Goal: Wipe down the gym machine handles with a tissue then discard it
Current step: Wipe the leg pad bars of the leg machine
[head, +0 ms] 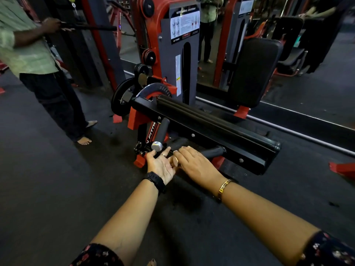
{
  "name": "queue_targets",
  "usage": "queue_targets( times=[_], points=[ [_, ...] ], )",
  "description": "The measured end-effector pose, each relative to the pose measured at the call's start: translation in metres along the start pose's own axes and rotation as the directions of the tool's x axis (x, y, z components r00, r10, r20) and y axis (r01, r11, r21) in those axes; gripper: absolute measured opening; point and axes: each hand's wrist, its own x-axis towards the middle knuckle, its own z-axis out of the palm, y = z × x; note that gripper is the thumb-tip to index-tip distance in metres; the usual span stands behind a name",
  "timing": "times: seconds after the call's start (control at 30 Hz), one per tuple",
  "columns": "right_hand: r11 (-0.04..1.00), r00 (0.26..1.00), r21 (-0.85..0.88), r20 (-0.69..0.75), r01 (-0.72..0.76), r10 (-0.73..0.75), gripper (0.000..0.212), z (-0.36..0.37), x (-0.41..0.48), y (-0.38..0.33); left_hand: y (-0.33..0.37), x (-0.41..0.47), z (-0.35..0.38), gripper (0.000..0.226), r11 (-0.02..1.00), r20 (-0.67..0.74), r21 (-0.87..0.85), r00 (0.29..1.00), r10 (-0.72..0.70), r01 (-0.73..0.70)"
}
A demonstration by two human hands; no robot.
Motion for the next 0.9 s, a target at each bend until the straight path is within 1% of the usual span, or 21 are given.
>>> queue_targets(
  times=[0.03, 0.07, 0.13, 0.2, 0.27, 0.33, 0.37, 0.4, 0.43, 0.47, 0.5, 0.53, 0.57, 0.67, 0.73, 0.77, 0.8, 0.83, 0.9],
  points=[
    [0.998, 0.999, 0.033, 0.016, -0.047, 0.046, 0.05, 0.001, 0.002, -0.001, 0.0, -0.001, 0.0, 0.068, 1.0, 0.003, 0.001, 1.0, 0.006, -0.006],
    [0.996, 0.998, 0.071, 0.043, -0.058, 0.055, 0.056, 0.001, 0.002, 0.0, 0.0, -0.002, 0.002, 0.068, 1.0, -0.004, -0.006, 1.0, 0.011, -0.011],
    [0.991, 0.996, 0.131, 0.089, -0.038, 0.026, 0.064, 0.003, -0.001, 0.002, -0.002, -0.002, 0.003, 0.07, 0.999, 0.015, -0.047, 1.0, 0.011, -0.011],
    [0.987, 0.994, 0.163, 0.107, -0.017, 0.0, 0.066, 0.001, -0.007, 0.005, -0.003, -0.004, 0.007, 0.065, 0.999, 0.018, -0.026, 0.999, 0.038, -0.038],
    [0.985, 0.992, 0.168, 0.123, -0.024, 0.003, 0.06, -0.003, -0.017, 0.007, -0.004, -0.008, 0.017, 0.055, 0.987, 0.034, 0.107, 0.992, 0.12, -0.123],
    [0.985, 0.989, 0.164, 0.148, -0.048, 0.024, 0.056, -0.006, -0.027, 0.012, -0.003, -0.015, 0.031, 0.047, 0.919, 0.102, 0.297, 0.966, 0.239, -0.259],
    [0.986, 0.986, 0.151, 0.159, -0.065, 0.04, 0.056, -0.005, -0.033, 0.016, -0.003, -0.018, 0.037, 0.049, 0.847, 0.153, 0.413, 0.943, 0.296, -0.334],
    [0.988, 0.984, 0.126, 0.166, -0.083, 0.062, 0.056, -0.003, -0.039, 0.023, -0.003, -0.021, 0.04, 0.056, 0.739, 0.218, 0.538, 0.913, 0.343, -0.406],
    [0.99, 0.982, 0.093, 0.165, -0.11, 0.093, 0.056, 0.001, -0.045, 0.031, -0.003, -0.022, 0.04, 0.064, 0.592, 0.288, 0.658, 0.882, 0.372, -0.465],
    [0.986, 0.977, 0.07, 0.159, -0.153, 0.14, 0.055, 0.004, -0.053, 0.041, -0.003, -0.021, 0.038, 0.073, 0.418, 0.366, 0.751, 0.849, 0.381, -0.511],
    [0.975, 0.967, 0.063, 0.154, -0.215, 0.204, 0.057, 0.006, -0.059, 0.052, -0.003, -0.02, 0.034, 0.081, 0.258, 0.433, 0.802, 0.822, 0.371, -0.538],
    [0.957, 0.95, 0.062, 0.155, -0.283, 0.271, 0.06, 0.006, -0.064, 0.061, -0.002, -0.02, 0.03, 0.086, 0.14, 0.467, 0.831, 0.813, 0.349, -0.538],
    [0.938, 0.93, 0.055, 0.162, -0.342, 0.33, 0.064, 0.006, -0.068, 0.068, -0.001, -0.02, 0.027, 0.089, 0.061, 0.485, 0.845, 0.809, 0.331, -0.532],
    [0.869, 0.867, 0.063, 0.14, -0.49, 0.479, 0.068, 0.008, -0.067, 0.06, 0.0, -0.021, 0.021, 0.095, -0.083, 0.527, 0.845, 0.795, 0.3, -0.528],
    [0.784, 0.796, 0.136, 0.088, -0.605, 0.599, 0.066, 0.011, -0.058, 0.036, 0.001, -0.021, 0.022, 0.098, -0.174, 0.549, 0.836, 0.782, 0.295, -0.521],
    [0.75, 0.769, 0.183, 0.075, -0.636, 0.634, 0.066, 0.014, -0.054, 0.023, 0.001, -0.02, 0.022, 0.098, -0.22, 0.554, 0.832, 0.781, 0.289, -0.509],
    [0.73, 0.76, 0.229, 0.078, -0.644, 0.645, 0.067, 0.017, -0.049, 0.009, 0.002, -0.02, 0.022, 0.098, -0.267, 0.556, 0.828, 0.782, 0.282, -0.493],
    [0.732, 0.771, 0.263, 0.084, -0.628, 0.631, 0.068, 0.018, -0.043, -0.003, 0.002, -0.02, 0.023, 0.097, -0.308, 0.557, 0.823, 0.784, 0.273, -0.478],
    [0.778, 0.83, 0.305, 0.088, -0.549, 0.551, 0.07, 0.017, -0.031, -0.019, 0.004, -0.021, 0.025, 0.096, -0.365, 0.559, 0.812, 0.787, 0.261, -0.456]
  ],
)
